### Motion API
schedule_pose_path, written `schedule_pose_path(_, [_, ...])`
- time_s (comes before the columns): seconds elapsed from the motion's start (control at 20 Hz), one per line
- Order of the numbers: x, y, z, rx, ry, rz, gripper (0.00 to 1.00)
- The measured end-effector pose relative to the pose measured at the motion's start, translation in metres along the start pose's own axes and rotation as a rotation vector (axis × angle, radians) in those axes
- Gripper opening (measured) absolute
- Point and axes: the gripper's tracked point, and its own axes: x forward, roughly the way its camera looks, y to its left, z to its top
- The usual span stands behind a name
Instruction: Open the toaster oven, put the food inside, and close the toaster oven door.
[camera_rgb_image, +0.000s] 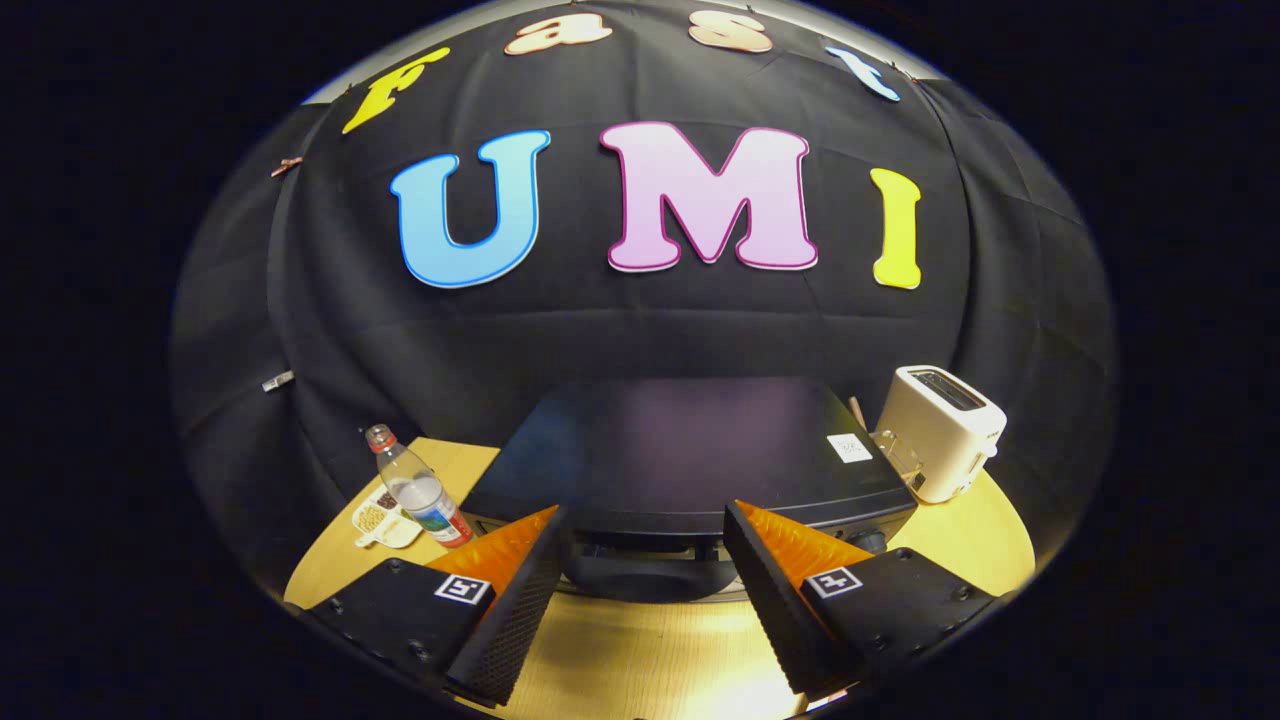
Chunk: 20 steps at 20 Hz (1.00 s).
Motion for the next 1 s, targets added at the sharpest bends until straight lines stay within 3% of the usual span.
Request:
schedule_pose_path(0.3, [0.017,-0.005,-0.027,0.007,0.075,-0.039,0.98])
schedule_pose_path(0.65, [0.017,-0.005,-0.029,0.001,0.078,-0.057,0.98])
schedule_pose_path(1.0, [-0.022,-0.002,-0.059,-0.012,0.134,-0.028,0.96])
